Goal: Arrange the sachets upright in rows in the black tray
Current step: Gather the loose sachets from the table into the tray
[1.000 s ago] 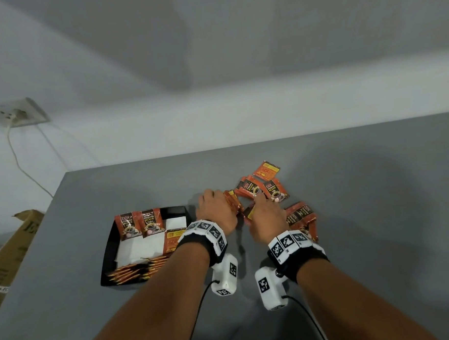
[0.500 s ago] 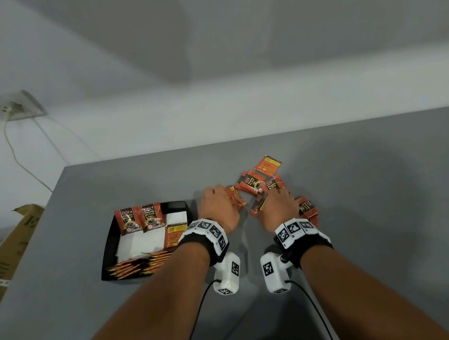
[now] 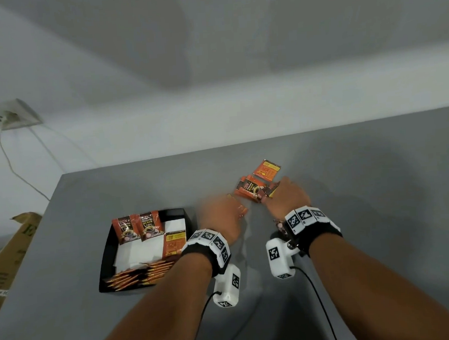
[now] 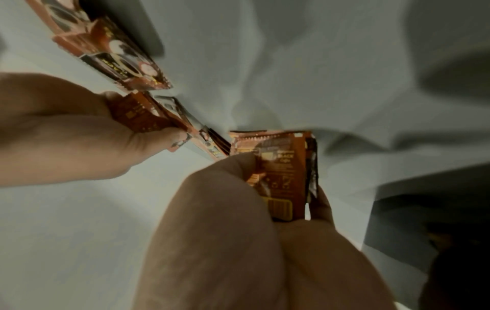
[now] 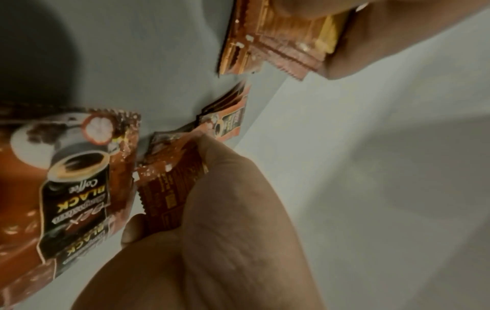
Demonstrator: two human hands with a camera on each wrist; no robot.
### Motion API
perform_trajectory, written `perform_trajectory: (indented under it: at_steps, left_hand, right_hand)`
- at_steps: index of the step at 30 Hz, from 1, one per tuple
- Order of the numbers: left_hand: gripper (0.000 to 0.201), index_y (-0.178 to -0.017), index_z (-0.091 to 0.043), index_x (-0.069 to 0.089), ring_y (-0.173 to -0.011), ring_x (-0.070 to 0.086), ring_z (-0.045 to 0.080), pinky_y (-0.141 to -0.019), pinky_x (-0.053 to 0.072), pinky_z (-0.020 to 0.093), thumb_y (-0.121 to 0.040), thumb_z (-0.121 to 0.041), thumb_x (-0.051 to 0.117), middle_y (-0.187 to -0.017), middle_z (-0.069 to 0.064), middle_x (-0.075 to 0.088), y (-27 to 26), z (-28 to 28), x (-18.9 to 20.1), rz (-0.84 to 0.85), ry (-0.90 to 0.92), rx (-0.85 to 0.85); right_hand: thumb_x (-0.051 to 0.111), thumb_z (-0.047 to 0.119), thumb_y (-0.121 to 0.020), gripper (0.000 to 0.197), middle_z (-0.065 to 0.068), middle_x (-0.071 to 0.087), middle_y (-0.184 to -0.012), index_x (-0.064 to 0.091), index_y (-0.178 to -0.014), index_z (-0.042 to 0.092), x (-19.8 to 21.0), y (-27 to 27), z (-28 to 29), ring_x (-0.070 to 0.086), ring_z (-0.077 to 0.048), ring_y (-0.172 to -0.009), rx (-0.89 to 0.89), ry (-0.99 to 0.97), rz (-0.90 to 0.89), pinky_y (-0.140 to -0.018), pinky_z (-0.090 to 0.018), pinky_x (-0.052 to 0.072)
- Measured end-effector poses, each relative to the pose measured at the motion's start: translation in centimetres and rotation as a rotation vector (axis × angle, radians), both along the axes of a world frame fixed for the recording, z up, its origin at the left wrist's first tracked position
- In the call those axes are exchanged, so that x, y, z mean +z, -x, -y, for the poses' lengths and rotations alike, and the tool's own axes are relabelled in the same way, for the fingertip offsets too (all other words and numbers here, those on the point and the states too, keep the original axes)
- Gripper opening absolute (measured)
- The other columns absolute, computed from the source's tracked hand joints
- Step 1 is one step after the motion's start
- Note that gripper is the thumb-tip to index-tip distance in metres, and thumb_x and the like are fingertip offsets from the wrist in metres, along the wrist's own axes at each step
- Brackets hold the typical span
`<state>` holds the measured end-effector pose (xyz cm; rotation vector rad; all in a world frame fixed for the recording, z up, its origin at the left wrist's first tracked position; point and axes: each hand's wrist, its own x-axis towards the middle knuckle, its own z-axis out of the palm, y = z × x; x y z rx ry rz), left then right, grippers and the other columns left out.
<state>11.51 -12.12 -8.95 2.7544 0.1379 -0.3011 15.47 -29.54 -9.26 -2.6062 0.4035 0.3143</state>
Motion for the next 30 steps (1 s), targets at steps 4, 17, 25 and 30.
perform_trajectory:
  at_steps: [4, 17, 25, 30]
  left_hand:
    - [0.04, -0.118, -0.015, 0.045, -0.104, 0.056, 0.03, -0.093, 0.05, 0.045, -0.086, -0.032, 0.06, -0.117, 0.008, 0.045, -0.4, -0.3, 1.2, 0.005, 0.124, 0.026]
    - [0.072, -0.131, -0.012, 0.045, -0.118, 0.049, 0.03, -0.102, 0.039, 0.04, -0.079, -0.056, 0.065, -0.126, 0.01, 0.049, -1.3, 0.3, 0.0, -0.115, -0.113, -0.043]
    - [0.067, -0.138, -0.009, 0.038, -0.12, 0.046, 0.032, -0.104, 0.045, 0.041, -0.084, -0.032, 0.069, -0.129, 0.013, 0.041, -0.3, -0.3, -0.3, -0.039, -0.07, -0.056]
    - [0.064, -0.134, -0.011, 0.047, -0.123, 0.045, 0.032, -0.107, 0.041, 0.043, -0.082, -0.039, 0.072, -0.131, 0.013, 0.046, -0.6, -0.6, -0.5, -0.055, -0.091, -0.062]
  right_hand:
    - [0.068, 0.055, -0.086, 0.057, -0.01, 0.062, -0.121, 0.053, -0.121, 0.012, -0.8, -0.6, -0.2, 0.059, -0.031, -0.113, 0.002, 0.085, -0.035, -0.097, -0.042, 0.05]
    - [0.077, 0.05, -0.074, 0.054, 0.001, 0.067, -0.098, 0.05, -0.111, 0.022, -0.6, -1.1, -1.4, 0.067, -0.023, -0.089, 0.033, -0.14, 0.123, -0.082, -0.042, 0.059]
    - [0.077, 0.044, -0.082, 0.065, -0.012, 0.059, -0.124, 0.049, -0.128, 0.008, -1.4, -2.6, -2.7, 0.057, -0.03, -0.113, 0.098, -0.011, 0.074, -0.094, -0.04, 0.047]
    - [0.076, 0.055, -0.08, 0.08, -0.015, 0.055, -0.13, 0.043, -0.133, 0.005, -1.5, -2.3, -2.7, 0.053, -0.033, -0.118, 0.095, 0.004, 0.064, -0.101, -0.042, 0.044]
